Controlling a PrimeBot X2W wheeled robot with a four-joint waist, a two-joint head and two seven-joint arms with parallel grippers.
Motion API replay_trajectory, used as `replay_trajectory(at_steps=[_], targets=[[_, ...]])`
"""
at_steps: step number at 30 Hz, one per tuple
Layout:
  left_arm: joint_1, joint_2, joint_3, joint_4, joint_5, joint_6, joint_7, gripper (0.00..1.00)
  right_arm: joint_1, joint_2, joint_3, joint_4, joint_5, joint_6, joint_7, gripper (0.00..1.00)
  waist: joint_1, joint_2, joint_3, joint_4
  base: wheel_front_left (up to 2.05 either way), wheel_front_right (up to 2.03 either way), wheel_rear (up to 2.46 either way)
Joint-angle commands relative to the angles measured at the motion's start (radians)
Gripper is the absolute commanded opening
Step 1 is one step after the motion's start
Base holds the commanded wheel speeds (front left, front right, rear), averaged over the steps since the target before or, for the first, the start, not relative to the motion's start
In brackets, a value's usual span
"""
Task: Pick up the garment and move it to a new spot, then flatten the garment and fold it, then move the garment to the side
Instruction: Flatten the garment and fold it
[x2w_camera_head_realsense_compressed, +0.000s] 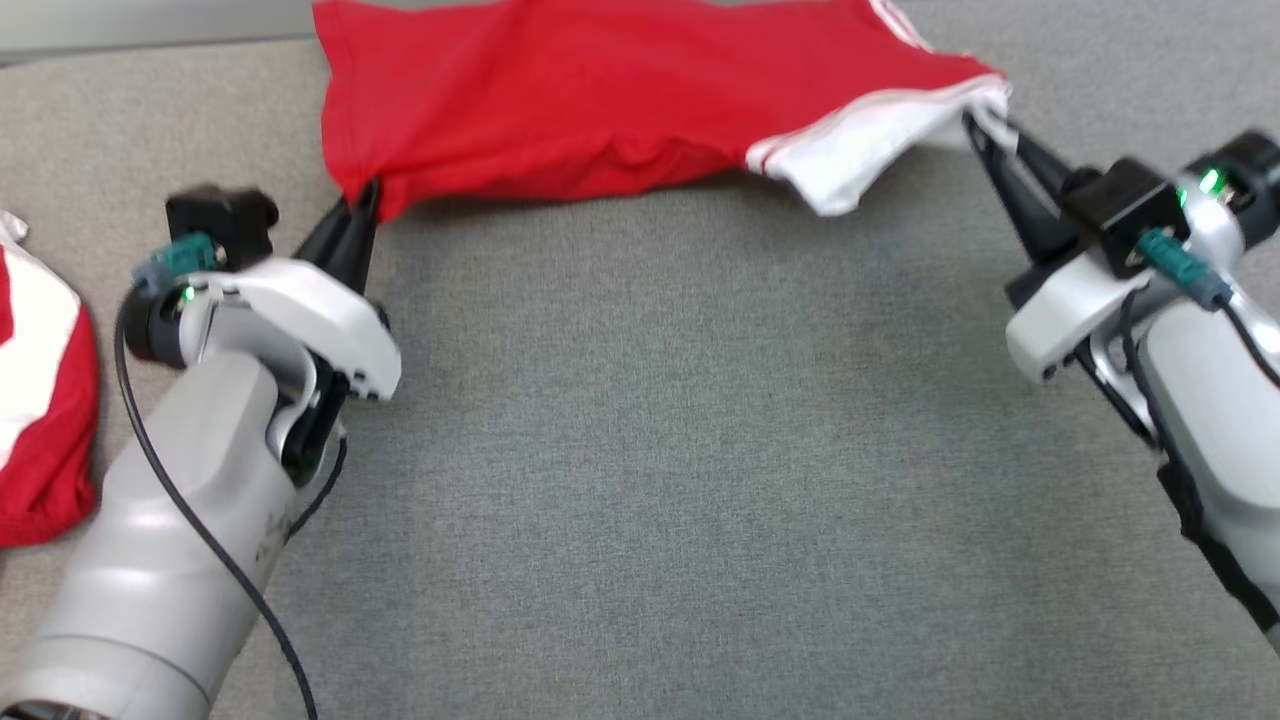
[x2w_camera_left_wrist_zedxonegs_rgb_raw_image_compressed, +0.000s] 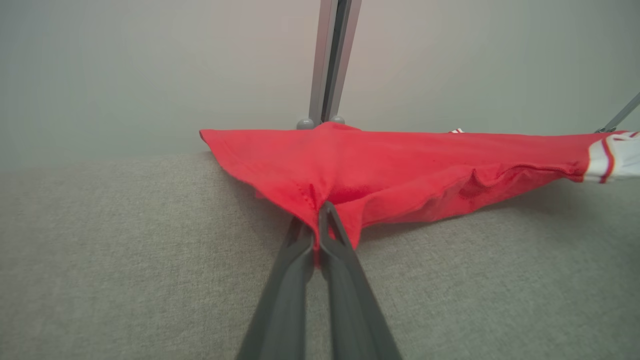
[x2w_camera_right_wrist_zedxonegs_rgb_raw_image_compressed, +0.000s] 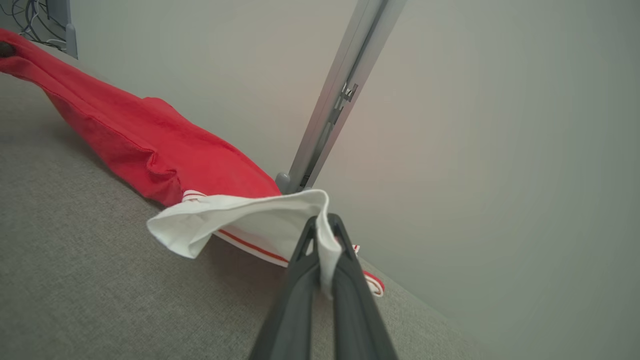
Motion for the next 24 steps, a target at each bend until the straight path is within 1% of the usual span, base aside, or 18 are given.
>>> replay_trajectory(at_steps=[1, 6, 11, 15, 16, 17, 20, 21, 24], targets=[[0.019, 0.005, -0.008, 0.013, 0.009, -0.001, -0.002, 0.0, 0.018, -0.013, 0.015, 0.016, 0.021, 0.0, -0.002, 0.0, -0.0001, 0.0, -0.037, -0.003, 0.0, 0.0, 0.0], [0.084, 0.002, -0.044, 0.075, 0.009, -0.001, 0.007, 0.0, 0.064, -0.035, 0.146, 0.095, 0.14, 0.0, 0.022, 0.0, -0.0001, 0.0, -0.097, -0.003, 0.0, 0.0, 0.0], [0.137, -0.001, -0.087, 0.128, 0.03, -0.001, 0.019, 0.0, 0.089, -0.061, 0.266, 0.118, 0.263, 0.0, 0.076, 0.0, -0.0001, 0.0, -0.147, -0.006, 0.0, 0.0, 0.0], [0.168, 0.006, -0.144, 0.139, 0.06, -0.001, 0.036, 0.0, 0.1, -0.095, 0.35, 0.105, 0.364, 0.0, 0.127, 0.0, -0.0001, 0.0, -0.177, -0.007, 0.0, 0.0, 0.0], [0.18, 0.016, -0.177, 0.137, 0.082, -0.001, 0.042, 0.0, 0.104, -0.115, 0.393, 0.09, 0.416, 0.0, 0.154, 0.0, -0.0001, 0.0, -0.188, -0.007, 0.0, 0.0, 0.0], [0.186, 0.018, -0.194, 0.137, 0.09, -0.001, 0.044, 0.0, 0.104, -0.124, 0.413, 0.083, 0.442, 0.0, 0.167, 0.0, -0.0001, 0.0, -0.195, -0.007, 0.0, 0.0, 0.0], [0.201, 0.036, -0.244, 0.136, 0.12, -0.001, 0.055, 0.0, 0.106, -0.158, 0.469, 0.05, 0.525, 0.0, 0.219, 0.0, -0.0001, 0.0, -0.214, -0.007, 0.0, 0.0, 0.0], [0.201, 0.036, -0.244, 0.136, 0.12, -0.001, 0.055, 0.0, 0.106, -0.158, 0.469, 0.05, 0.525, 0.0, 0.219, 0.0, -0.0001, 0.0, -0.214, -0.007, 0.0, 0.0, 0.0], [0.212, 0.048, -0.297, 0.141, 0.159, -0.001, 0.062, 0.0, 0.104, -0.198, 0.523, 0.013, 0.601, 0.0, 0.274, 0.0, -0.0001, 0.0, -0.233, -0.006, 0.0, 0.0, 0.0]])
